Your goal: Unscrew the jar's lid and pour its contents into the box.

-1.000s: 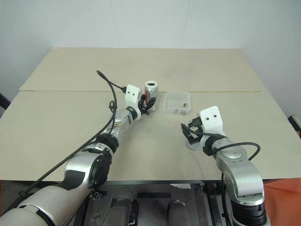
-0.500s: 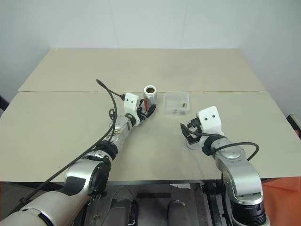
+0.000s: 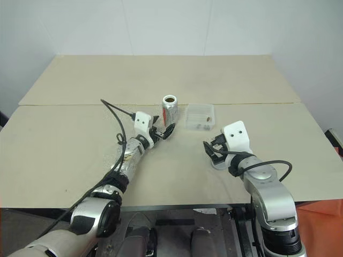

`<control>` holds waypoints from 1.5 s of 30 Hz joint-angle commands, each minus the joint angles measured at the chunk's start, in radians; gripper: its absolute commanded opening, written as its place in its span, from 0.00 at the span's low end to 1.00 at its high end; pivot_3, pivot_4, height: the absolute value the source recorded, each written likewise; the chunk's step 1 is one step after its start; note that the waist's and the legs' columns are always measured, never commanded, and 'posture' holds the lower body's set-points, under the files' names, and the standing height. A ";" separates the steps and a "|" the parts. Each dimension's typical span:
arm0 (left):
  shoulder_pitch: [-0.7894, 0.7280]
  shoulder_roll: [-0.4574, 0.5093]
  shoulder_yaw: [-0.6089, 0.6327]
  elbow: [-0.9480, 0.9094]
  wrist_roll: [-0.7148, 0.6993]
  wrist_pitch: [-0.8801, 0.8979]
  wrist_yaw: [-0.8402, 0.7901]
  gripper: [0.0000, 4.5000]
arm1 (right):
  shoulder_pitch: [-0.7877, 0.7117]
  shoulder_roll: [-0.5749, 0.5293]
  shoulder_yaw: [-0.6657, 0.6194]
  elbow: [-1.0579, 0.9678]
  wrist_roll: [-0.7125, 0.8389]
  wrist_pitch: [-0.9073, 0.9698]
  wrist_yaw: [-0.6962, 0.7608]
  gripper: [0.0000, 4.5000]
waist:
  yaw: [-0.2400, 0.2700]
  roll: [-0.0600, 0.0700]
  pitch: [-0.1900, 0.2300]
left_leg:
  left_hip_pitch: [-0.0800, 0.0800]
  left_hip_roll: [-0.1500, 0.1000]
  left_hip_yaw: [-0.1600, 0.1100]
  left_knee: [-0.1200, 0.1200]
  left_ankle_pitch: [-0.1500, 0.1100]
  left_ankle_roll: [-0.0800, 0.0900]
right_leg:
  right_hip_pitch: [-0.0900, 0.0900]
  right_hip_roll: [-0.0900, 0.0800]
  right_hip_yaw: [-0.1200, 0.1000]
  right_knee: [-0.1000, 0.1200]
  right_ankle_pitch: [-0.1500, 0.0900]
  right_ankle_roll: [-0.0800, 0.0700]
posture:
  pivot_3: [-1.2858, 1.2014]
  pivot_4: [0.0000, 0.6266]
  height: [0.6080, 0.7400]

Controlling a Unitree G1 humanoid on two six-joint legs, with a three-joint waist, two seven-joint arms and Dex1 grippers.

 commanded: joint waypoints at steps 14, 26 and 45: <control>0.537 0.373 0.042 -1.079 -0.361 0.463 -0.257 0.99 | 0.094 -0.271 -0.189 0.030 0.095 -0.378 0.396 1.00 | 0.004 0.001 0.000 | 0.008 0.002 -0.002 -0.001 -0.001 0.002 | 0.011 0.000 -0.001 -0.009 0.000 0.000 | 0.52 0.24 1.00; 0.685 0.481 0.227 -1.246 -0.661 0.553 -0.278 0.99 | 0.054 -0.341 -0.174 0.145 0.125 -0.534 0.555 1.00 | -0.002 0.001 0.000 | 0.035 0.007 0.005 -0.003 -0.003 0.002 | 0.032 0.003 0.004 -0.011 -0.001 -0.003 | 0.52 0.24 1.00; 0.821 0.623 0.278 -1.228 -0.599 0.525 -0.339 0.99 | 0.158 -0.367 -0.152 0.194 0.159 -0.706 0.746 1.00 | -0.007 -0.001 0.001 | 0.035 0.009 0.017 -0.008 -0.004 0.002 | 0.029 0.003 0.007 -0.014 -0.002 -0.005 | 0.52 0.24 1.00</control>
